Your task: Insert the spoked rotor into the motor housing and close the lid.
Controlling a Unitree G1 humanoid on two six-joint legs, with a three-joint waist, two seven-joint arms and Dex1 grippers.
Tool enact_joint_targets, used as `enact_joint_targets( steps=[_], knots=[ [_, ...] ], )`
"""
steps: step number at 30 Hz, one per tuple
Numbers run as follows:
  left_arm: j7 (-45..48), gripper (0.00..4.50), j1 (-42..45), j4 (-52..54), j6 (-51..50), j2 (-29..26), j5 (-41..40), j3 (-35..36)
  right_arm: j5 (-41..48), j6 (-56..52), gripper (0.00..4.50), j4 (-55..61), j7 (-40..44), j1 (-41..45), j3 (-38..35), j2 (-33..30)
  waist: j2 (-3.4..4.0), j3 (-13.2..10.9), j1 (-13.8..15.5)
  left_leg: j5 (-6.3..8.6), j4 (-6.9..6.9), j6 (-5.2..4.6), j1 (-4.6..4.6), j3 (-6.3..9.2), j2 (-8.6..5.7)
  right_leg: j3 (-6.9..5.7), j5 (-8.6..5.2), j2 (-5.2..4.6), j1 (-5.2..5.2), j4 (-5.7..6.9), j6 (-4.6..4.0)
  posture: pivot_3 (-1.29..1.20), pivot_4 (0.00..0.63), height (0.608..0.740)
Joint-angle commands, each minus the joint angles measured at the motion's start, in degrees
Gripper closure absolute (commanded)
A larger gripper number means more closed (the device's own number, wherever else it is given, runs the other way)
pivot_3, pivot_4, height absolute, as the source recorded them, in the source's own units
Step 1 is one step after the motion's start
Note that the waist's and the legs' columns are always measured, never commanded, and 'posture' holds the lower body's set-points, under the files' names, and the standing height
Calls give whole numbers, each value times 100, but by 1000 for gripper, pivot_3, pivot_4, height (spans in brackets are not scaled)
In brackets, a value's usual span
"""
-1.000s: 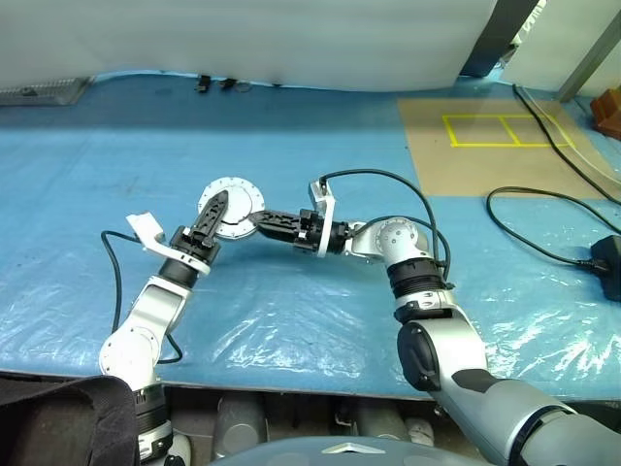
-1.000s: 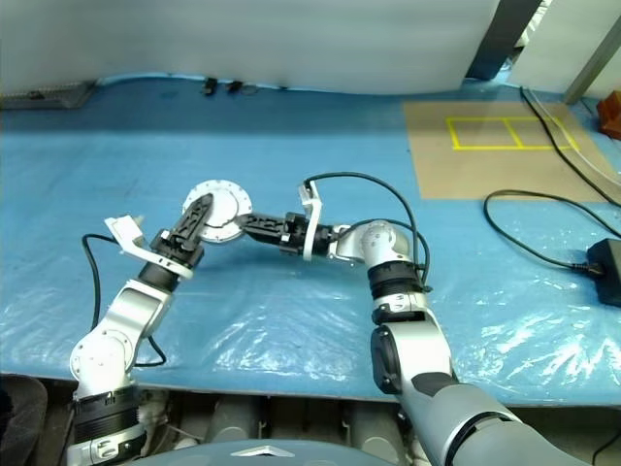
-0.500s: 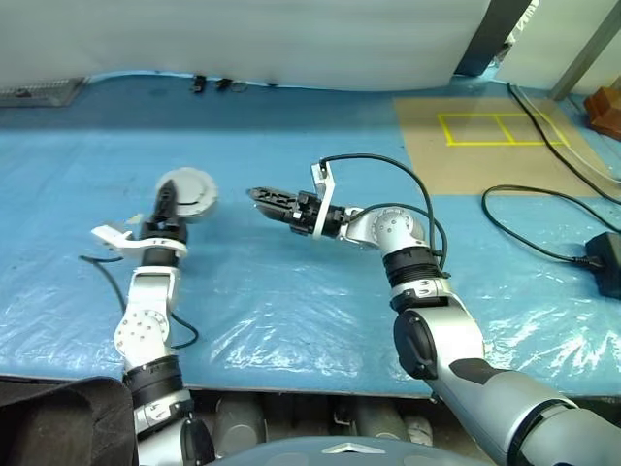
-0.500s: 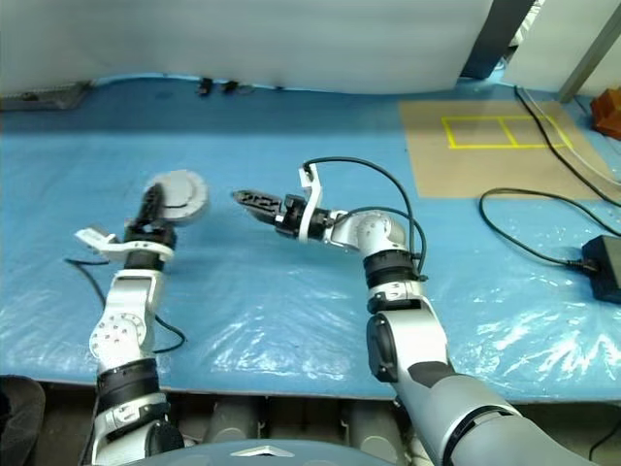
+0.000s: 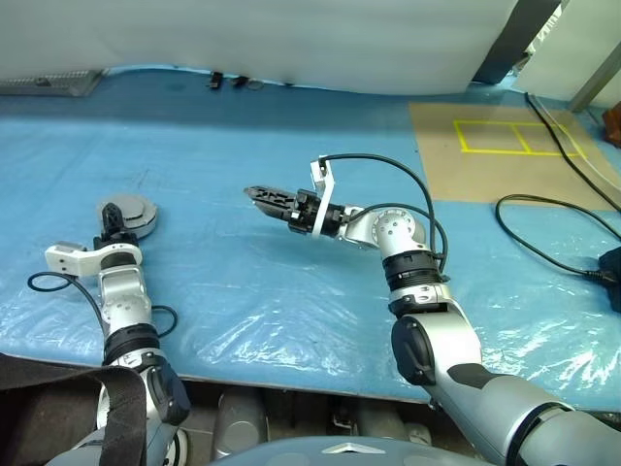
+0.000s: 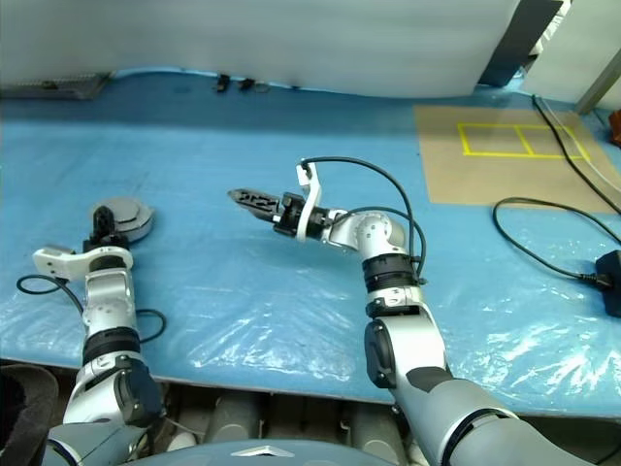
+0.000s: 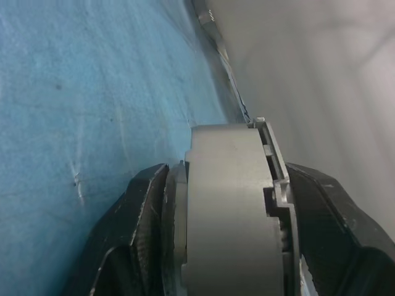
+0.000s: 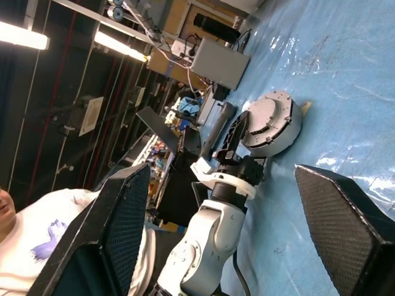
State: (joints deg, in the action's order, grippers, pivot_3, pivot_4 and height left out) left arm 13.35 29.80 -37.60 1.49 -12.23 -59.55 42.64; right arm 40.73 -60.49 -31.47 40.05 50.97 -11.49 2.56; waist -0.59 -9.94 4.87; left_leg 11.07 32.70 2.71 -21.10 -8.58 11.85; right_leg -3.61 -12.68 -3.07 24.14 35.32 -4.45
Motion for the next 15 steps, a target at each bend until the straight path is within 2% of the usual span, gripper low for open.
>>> enact_joint_targets(
  steps=[1,7,12,15],
  knots=[
    [135,1625,94,150,226,-115,158,109,108,62,619,212,32,33,-38,-13,0,0,1,0,3,0,2,0,0,0,0,0,0,4,0,0,150,740],
    [-178,19,-195,558,441,57,375,174,-444,470,567,435,413,-97,769,-241,-1,0,-5,0,7,1,6,1,0,1,0,-1,0,16,-1,0,150,740],
    [-713,19,-609,1350,827,289,723,170,-818,913,567,596,682,-187,1239,-396,-2,0,-35,1,7,1,1,3,1,2,0,-1,0,13,0,0,150,740],
    [-714,19,-984,2032,897,323,1021,-52,-1015,1265,567,652,707,-245,1340,-454,-5,-1,-42,1,7,1,2,4,2,1,0,-1,0,14,0,0,150,740]
  ],
)
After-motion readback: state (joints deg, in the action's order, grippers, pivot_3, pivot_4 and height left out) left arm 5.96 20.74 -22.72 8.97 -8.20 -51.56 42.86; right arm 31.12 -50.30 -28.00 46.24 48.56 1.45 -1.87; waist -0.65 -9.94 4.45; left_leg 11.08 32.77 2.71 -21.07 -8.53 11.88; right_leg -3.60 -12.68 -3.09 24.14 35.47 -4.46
